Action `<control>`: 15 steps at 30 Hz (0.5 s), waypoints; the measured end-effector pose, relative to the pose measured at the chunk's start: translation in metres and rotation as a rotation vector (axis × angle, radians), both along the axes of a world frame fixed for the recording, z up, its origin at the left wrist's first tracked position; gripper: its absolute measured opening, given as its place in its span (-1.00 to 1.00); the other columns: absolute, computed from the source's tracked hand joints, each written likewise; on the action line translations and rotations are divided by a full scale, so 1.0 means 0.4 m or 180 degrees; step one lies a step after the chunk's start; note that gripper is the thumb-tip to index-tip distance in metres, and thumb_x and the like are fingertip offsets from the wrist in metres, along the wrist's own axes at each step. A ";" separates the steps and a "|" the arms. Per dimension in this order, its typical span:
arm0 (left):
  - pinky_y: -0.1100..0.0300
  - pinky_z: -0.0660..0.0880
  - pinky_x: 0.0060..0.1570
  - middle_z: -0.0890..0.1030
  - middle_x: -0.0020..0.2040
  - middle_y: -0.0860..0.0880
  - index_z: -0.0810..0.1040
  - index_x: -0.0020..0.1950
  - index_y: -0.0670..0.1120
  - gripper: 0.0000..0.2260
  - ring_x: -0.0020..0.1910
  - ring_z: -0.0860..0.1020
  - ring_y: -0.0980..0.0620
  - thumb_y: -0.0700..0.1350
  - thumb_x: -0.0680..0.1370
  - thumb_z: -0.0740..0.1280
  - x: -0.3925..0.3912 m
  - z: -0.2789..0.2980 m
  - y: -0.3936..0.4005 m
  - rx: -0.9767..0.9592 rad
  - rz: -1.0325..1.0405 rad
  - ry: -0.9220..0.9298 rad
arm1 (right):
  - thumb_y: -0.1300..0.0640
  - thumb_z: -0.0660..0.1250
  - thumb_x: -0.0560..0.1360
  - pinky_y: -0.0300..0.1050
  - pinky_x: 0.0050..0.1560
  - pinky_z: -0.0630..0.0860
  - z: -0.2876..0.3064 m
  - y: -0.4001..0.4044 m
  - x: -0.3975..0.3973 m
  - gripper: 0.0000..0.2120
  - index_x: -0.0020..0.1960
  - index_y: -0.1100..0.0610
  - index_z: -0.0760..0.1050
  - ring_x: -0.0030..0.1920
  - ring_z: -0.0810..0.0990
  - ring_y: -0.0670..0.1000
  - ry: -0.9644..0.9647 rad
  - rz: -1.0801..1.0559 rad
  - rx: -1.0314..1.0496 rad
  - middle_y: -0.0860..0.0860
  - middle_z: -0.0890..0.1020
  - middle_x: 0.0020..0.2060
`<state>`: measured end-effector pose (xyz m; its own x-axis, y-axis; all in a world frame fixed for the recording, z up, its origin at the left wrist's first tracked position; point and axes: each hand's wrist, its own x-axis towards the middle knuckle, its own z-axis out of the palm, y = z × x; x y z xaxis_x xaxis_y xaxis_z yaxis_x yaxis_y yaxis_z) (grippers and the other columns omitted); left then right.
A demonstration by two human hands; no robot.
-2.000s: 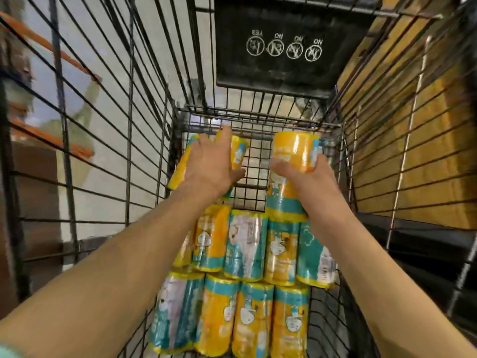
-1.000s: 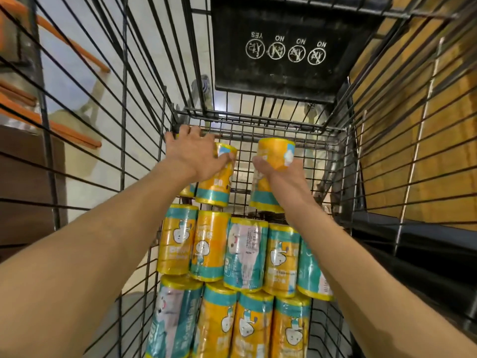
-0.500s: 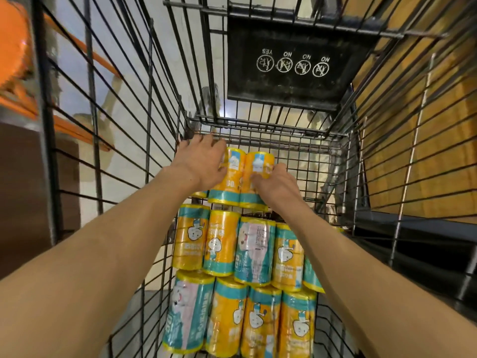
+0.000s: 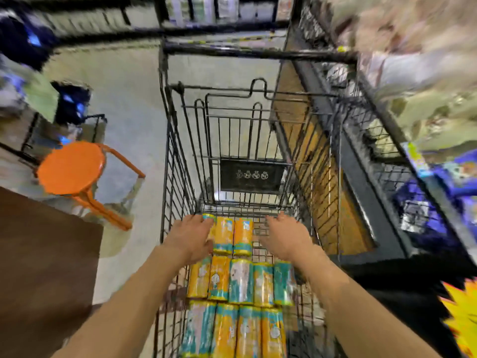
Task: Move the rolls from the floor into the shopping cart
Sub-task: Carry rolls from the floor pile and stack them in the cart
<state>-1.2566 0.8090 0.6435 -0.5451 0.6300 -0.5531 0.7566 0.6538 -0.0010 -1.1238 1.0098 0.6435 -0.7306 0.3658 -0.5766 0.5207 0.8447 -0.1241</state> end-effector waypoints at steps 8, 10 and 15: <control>-0.05 0.43 0.32 0.43 0.41 -0.13 0.26 0.53 -0.03 -0.45 0.40 0.42 -0.17 0.15 0.60 0.24 0.138 0.231 -0.088 0.0666 -0.0526 -0.0068 | -0.32 0.17 0.57 0.14 0.32 0.43 0.266 -0.187 0.283 -0.36 0.51 0.04 0.30 0.37 0.43 0.25 0.0209 -0.0515 0.0460 0.15 0.47 0.36; -0.04 0.44 0.31 0.43 0.41 -0.13 0.26 0.51 -0.05 -0.47 0.39 0.41 -0.17 0.15 0.61 0.23 0.180 0.270 -0.115 0.0778 -0.0782 -0.0034 | -0.33 0.15 0.58 0.12 0.30 0.44 0.309 -0.251 0.368 -0.36 0.51 0.03 0.30 0.35 0.45 0.24 0.0221 -0.0798 0.0537 0.15 0.48 0.33; -0.04 0.43 0.29 0.47 0.37 -0.10 0.32 0.46 -0.02 -0.51 0.37 0.45 -0.15 0.19 0.61 0.21 0.314 0.342 -0.128 0.0919 -0.1512 0.0000 | -0.27 0.19 0.57 0.11 0.24 0.48 0.406 -0.396 0.601 -0.48 0.41 0.00 0.39 0.31 0.47 0.22 0.0271 -0.1487 0.0798 0.11 0.51 0.27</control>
